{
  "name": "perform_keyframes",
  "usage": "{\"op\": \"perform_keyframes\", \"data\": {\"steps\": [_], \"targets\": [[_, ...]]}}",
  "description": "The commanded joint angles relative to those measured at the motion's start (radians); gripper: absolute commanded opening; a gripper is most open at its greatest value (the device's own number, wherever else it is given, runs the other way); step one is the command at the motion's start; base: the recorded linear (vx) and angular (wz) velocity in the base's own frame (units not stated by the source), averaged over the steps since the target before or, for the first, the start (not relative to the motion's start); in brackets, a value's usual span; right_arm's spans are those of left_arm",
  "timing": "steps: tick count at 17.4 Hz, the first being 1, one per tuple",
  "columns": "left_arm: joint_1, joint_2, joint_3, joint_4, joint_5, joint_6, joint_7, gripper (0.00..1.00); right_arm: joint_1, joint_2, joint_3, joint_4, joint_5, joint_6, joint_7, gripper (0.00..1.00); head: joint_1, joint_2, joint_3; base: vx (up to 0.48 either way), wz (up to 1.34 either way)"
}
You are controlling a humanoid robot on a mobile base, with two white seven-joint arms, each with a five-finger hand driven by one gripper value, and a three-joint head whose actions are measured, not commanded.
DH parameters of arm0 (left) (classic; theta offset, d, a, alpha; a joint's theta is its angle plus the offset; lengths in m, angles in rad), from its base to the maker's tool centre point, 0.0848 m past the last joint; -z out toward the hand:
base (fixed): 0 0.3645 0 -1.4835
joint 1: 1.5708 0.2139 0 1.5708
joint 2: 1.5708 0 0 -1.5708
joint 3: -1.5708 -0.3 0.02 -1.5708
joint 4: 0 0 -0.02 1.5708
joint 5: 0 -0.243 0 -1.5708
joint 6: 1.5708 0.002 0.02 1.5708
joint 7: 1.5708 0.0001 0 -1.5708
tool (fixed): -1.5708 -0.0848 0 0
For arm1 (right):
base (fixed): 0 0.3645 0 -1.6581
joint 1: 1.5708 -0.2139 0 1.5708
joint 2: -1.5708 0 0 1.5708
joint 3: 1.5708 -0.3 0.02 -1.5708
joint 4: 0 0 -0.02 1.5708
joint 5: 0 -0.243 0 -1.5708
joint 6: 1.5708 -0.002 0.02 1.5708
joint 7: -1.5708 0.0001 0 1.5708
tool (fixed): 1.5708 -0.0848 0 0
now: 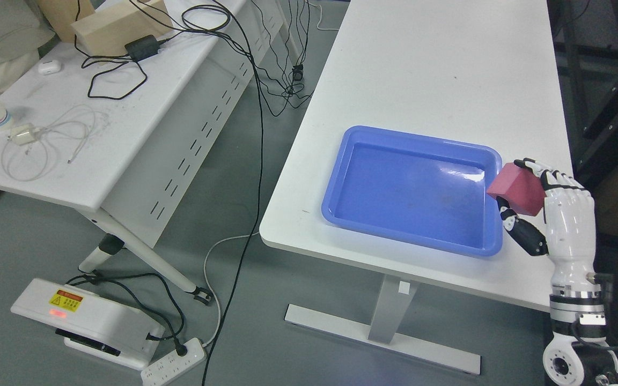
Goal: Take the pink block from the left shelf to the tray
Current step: 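Lower the pink block over the blue tray with the right hand, then open the right hand to release the block into the blue tray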
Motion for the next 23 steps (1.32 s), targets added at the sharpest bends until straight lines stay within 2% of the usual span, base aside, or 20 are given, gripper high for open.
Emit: {"op": "perform_keyframes", "data": {"steps": [1, 7, 10, 14, 18, 20, 23], "targets": [[-0.023, 0.017, 0.000, -0.017, -0.002, 0.001, -0.001, 1.00, 0.010, 0.003, 0.044, 0.010, 0.003, -0.017, 0.031, 0.05, 0.0000, 0.000, 0.000, 0.141, 0.13], [-0.023, 0.017, 0.000, -0.017, -0.002, 0.001, -0.001, 1.00, 0.023, 0.006, 0.080, 0.014, 0.006, -0.052, 0.161, 0.10, 0.0000, 0.000, 0.000, 0.123, 0.12], [-0.023, 0.017, 0.000, -0.017, -0.002, 0.001, -0.001, 1.00, 0.025, 0.014, 0.088, 0.018, 0.003, -0.058, 0.204, 0.17, 0.0000, 0.000, 0.000, 0.075, 0.07], [-0.023, 0.017, 0.000, -0.017, -0.002, 0.001, -0.001, 1.00, 0.020, 0.029, 0.088, 0.018, -0.031, -0.058, 0.210, 0.50, 0.0000, 0.000, 0.000, 0.044, 0.03], [-0.023, 0.017, 0.000, -0.017, -0.002, 0.001, -0.001, 1.00, 0.025, 0.031, 0.088, 0.020, -0.149, -0.100, 0.296, 0.78, 0.0000, 0.000, 0.000, 0.005, 0.00], [-0.023, 0.017, 0.000, -0.017, -0.002, 0.001, -0.001, 1.00, 0.024, 0.032, 0.084, 0.018, -0.221, -0.101, 0.315, 0.98, 0.0000, 0.000, 0.000, 0.000, 0.00], [-0.023, 0.017, 0.000, -0.017, -0.002, 0.001, -0.001, 1.00, 0.022, 0.045, 0.071, 0.020, -0.276, -0.100, 0.310, 1.00, 0.0000, 0.000, 0.000, 0.000, 0.00]]}}
